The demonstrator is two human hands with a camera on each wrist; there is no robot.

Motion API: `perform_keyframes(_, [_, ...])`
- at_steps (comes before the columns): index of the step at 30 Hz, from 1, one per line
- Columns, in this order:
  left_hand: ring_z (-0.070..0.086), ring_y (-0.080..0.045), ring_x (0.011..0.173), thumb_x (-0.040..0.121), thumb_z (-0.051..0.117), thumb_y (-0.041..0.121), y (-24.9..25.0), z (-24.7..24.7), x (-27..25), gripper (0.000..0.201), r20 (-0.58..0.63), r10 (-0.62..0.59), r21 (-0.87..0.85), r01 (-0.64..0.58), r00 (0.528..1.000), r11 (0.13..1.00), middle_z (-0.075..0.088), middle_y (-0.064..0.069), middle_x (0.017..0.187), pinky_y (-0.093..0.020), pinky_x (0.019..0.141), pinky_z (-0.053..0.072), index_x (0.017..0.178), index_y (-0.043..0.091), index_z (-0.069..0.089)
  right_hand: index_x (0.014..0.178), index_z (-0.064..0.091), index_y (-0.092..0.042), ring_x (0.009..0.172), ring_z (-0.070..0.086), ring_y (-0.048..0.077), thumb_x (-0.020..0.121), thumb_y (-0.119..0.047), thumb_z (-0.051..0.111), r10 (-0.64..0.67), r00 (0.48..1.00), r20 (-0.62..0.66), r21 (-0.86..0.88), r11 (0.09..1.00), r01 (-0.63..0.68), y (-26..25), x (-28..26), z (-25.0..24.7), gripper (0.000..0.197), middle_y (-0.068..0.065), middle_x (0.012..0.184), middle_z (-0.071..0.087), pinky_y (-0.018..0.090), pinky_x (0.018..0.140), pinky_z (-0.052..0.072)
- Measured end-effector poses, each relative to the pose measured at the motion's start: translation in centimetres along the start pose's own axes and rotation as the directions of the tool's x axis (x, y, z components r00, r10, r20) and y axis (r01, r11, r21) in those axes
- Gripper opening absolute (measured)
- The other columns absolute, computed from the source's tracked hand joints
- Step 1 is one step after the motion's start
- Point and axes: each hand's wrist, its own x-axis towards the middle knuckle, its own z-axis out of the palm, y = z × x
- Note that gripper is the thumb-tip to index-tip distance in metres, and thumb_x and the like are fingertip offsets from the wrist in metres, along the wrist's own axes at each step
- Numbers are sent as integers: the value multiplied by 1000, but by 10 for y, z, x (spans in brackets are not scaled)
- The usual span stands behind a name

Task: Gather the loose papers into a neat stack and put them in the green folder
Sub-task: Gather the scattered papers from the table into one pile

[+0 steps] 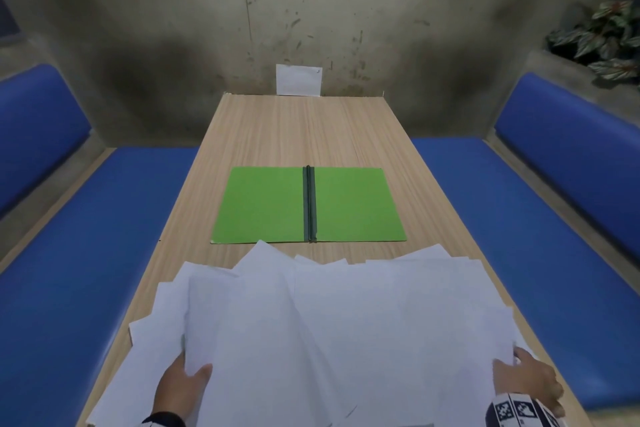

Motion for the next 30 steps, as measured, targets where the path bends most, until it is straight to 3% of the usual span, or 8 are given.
perform_keyframes(4, [54,-34,102,86,57,9,0,2,0,41,78,23,79,-30,997,996,59,-25,121,-37,87,38,125,-2,52,101,61,-5,84,49,30,89,-11,50,-301,947,111,246,932,268,-17,-7,16,18,18,99,61,35,81,41])
perform_keyframes(7, [53,-29,93,86,56,8,1,6,-1,38,139,80,114,-96,987,989,61,-16,106,-31,78,39,123,1,54,113,59,1,88,55,31,90,-14,50,-388,886,254,370,885,282,-35,-24,28,29,17,97,61,32,79,42])
perform_keyframes(10, [55,-27,88,85,55,10,6,10,-5,35,180,104,163,-133,978,978,59,-10,97,-28,68,37,119,6,55,116,56,-1,102,57,32,88,-29,56,-427,808,407,343,891,298,-51,-38,44,40,19,110,62,35,87,43])
perform_keyframes(13, [56,-26,90,85,56,12,11,11,-4,34,213,120,192,-162,970,968,59,-8,98,-28,71,37,118,6,55,111,54,-9,99,56,25,76,-31,72,-461,739,492,235,887,397,-60,-52,58,45,13,112,62,28,80,39])
perform_keyframes(16, [55,-26,94,85,58,14,18,0,2,36,207,98,178,-136,973,975,62,-15,110,-29,76,38,120,4,53,115,54,-5,97,57,25,72,-20,73,-445,743,500,136,888,440,-62,-61,63,49,14,114,63,27,78,42])
perform_keyframes(21, [55,-36,103,82,59,30,11,-40,30,39,-41,1,304,11,999,953,60,-18,113,-37,86,47,117,12,60,117,57,1,85,51,22,76,-10,67,-421,784,457,137,904,406,-58,-56,54,44,19,112,65,26,74,41])
perform_keyframes(25, [36,-36,127,79,63,25,1,-50,38,41,-100,-39,388,75,994,918,32,-15,143,-41,106,34,118,12,60,118,57,3,87,49,24,80,-4,60,-450,798,401,215,893,395,-60,-48,30,39,21,108,63,28,74,37])
perform_keyframes(30, [31,-35,128,78,63,24,-9,-47,38,42,-128,-86,395,130,988,910,30,-15,143,-43,107,32,118,13,61,109,59,2,91,54,30,85,1,52,-503,819,277,422,829,367,-72,-38,-10,24,23,103,60,32,77,39])
